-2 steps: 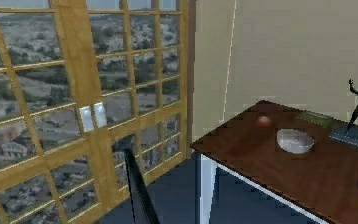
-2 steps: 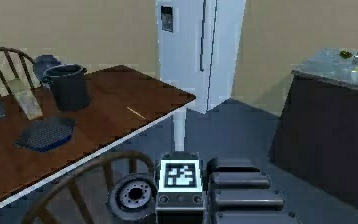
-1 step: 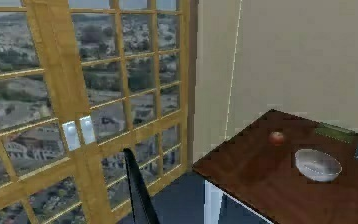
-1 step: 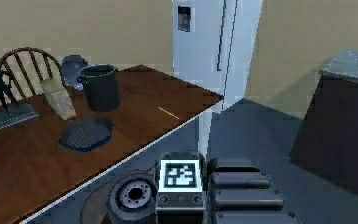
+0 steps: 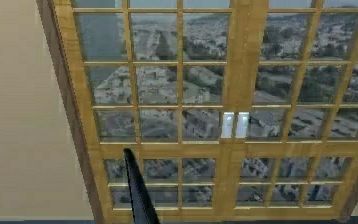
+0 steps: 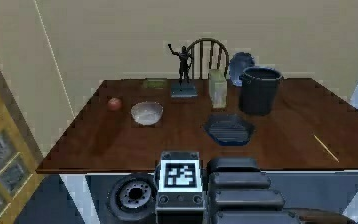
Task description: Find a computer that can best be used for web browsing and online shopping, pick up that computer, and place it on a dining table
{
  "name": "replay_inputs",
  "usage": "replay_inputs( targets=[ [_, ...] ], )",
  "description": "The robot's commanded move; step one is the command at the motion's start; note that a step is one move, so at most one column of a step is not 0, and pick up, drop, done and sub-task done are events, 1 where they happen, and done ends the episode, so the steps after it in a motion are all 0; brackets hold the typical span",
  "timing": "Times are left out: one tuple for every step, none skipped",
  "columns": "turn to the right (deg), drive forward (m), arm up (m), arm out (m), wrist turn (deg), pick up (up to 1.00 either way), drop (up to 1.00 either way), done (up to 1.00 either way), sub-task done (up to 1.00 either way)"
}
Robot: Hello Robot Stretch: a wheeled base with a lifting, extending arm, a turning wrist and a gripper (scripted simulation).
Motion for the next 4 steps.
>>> replay_inputs(
  targets=[
    [-45.0,0.0,0.0,0.0,0.0,0.0,0.0,0.0,0.0],
    [-45.0,0.0,0.0,0.0,0.0,0.0,0.0,0.0,0.0],
    [0.0,0.05,0.0,0.0,0.0,0.0,0.0,0.0,0.0],
    [-45.0,0.0,0.0,0.0,0.0,0.0,0.0,0.0,0.0]
  ],
)
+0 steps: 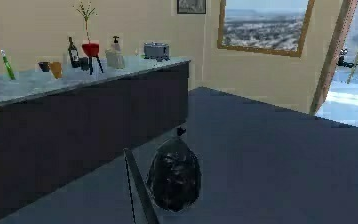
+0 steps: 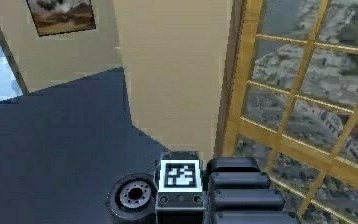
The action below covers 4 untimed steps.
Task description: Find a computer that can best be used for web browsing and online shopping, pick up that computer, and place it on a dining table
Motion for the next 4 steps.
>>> replay_inputs(
  targets=[
    [-27.0,0.0,0.0,0.0,0.0,0.0,0.0,0.0,0.0],
    [0.0,0.75,0.0,0.0,0.0,0.0,0.0,0.0,0.0],
    [-45.0,0.0,0.0,0.0,0.0,0.0,0.0,0.0,0.0],
    [-45.0,0.0,0.0,0.0,0.0,0.0,0.0,0.0,0.0]
  ],
)
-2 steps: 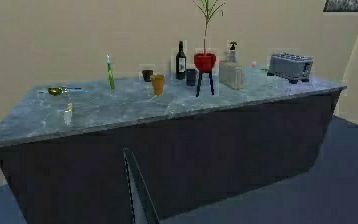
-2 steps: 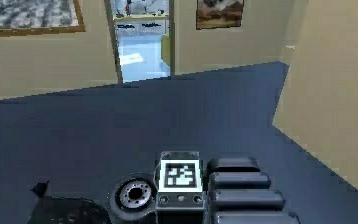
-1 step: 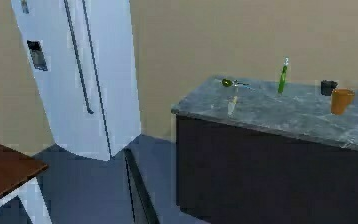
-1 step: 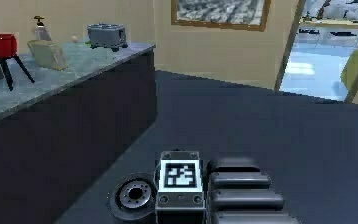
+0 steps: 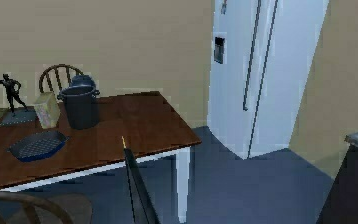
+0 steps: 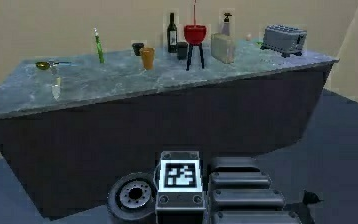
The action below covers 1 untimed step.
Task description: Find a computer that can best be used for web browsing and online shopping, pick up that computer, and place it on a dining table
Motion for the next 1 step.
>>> replay_inputs(
  targets=[
    [-3.0,0.0,0.0,0.0,0.0,0.0,0.0,0.0,0.0]
  ],
)
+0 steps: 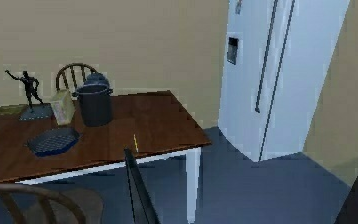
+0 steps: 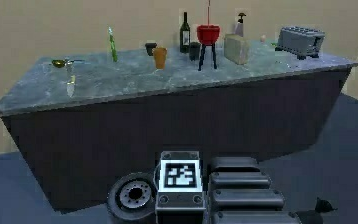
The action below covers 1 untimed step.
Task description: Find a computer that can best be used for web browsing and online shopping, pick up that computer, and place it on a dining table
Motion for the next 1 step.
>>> replay_inputs(
  targets=[
    [0.0,0.6,0.0,0.0,0.0,0.0,0.0,0.0,0.0]
  ],
)
